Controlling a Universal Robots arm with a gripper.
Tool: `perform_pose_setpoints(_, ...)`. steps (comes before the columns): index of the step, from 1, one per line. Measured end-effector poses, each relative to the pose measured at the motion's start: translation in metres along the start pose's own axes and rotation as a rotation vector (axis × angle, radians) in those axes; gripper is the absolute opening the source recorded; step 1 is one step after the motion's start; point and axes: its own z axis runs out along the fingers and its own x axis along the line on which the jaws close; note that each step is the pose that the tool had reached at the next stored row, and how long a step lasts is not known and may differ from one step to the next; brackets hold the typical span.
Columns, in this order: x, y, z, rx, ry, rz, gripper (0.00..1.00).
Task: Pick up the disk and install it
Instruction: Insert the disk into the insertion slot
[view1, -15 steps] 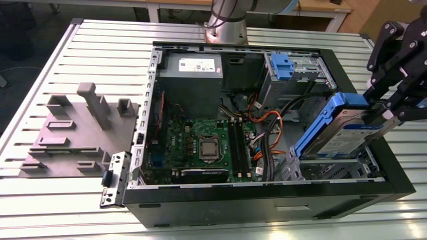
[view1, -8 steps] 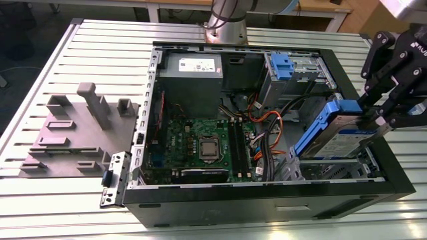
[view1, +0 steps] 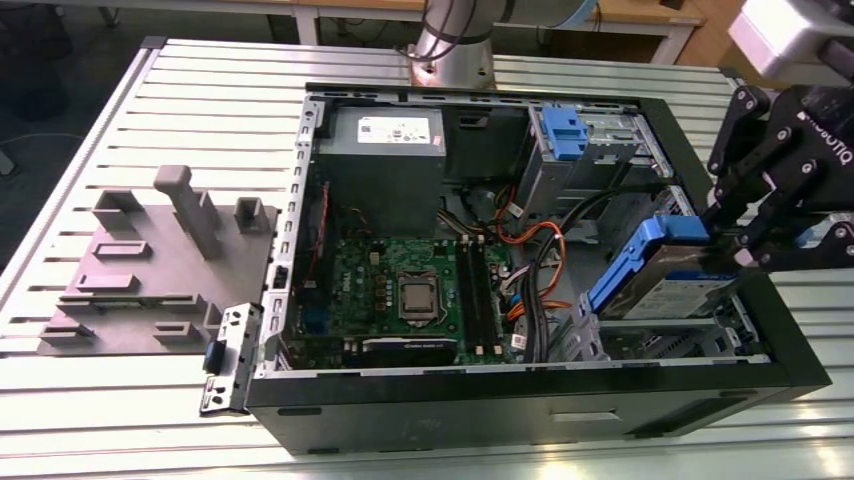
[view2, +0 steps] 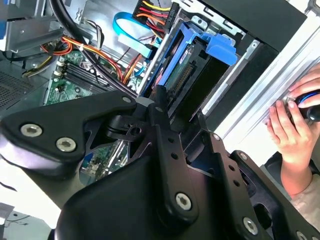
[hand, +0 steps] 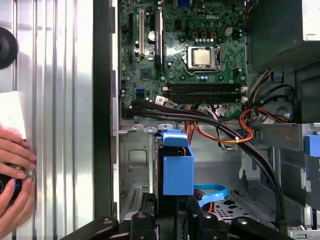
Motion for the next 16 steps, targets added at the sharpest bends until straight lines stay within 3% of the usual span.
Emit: perform_pose_setpoints(16, 0.0010, -0.0009, 0.0310, 0.0000, 0.0012, 0.000, 0.35)
